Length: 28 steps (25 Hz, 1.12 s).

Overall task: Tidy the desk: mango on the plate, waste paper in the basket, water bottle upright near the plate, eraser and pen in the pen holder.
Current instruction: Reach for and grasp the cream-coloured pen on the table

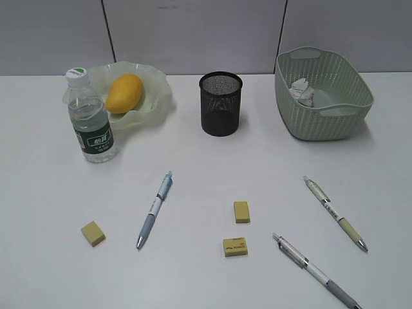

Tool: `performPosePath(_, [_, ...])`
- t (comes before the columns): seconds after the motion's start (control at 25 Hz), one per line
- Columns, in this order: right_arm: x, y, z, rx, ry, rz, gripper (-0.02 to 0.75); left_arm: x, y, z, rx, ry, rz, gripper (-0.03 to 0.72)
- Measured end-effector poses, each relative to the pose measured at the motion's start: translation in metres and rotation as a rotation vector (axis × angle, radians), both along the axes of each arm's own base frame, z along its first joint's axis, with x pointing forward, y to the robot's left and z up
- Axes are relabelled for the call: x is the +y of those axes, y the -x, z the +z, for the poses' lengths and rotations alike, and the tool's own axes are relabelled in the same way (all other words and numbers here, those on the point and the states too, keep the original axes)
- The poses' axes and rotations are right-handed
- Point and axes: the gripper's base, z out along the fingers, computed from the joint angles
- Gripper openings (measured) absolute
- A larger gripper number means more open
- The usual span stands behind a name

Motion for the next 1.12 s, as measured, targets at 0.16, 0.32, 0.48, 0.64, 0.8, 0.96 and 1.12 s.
performPosePath(0.16, [0.0000, 0.0000, 0.0000, 0.000, 0.000, 0.000, 0.386, 0.0002, 0.0000, -0.0005, 0.000, 0.000, -0.020, 0.470])
performPosePath(0.32, [0.0000, 0.0000, 0.0000, 0.000, 0.000, 0.000, 0.386, 0.0009, -0.0001, -0.0005, 0.000, -0.005, -0.038, 0.470])
performPosePath(0.48, [0.0000, 0.0000, 0.0000, 0.000, 0.000, 0.000, 0.386, 0.0010, -0.0001, -0.0005, -0.001, -0.006, -0.039, 0.470])
performPosePath(0.64, [0.0000, 0.0000, 0.0001, -0.001, 0.000, 0.000, 0.386, 0.0011, 0.0002, -0.0004, -0.003, 0.006, -0.034, 0.449])
performPosePath(0.8, [0.0000, 0.0000, 0.0001, -0.001, 0.000, 0.000, 0.386, 0.0011, 0.0002, -0.0004, -0.003, 0.012, -0.031, 0.431])
performPosePath(0.96, [0.0000, 0.0000, 0.0001, -0.001, 0.000, 0.000, 0.386, 0.0011, 0.0002, -0.0003, -0.004, 0.012, -0.031, 0.414])
performPosePath(1.12, [0.0000, 0.0000, 0.0001, -0.001, 0.000, 0.000, 0.386, 0.0011, 0.0001, -0.0003, -0.004, 0.011, -0.031, 0.409])
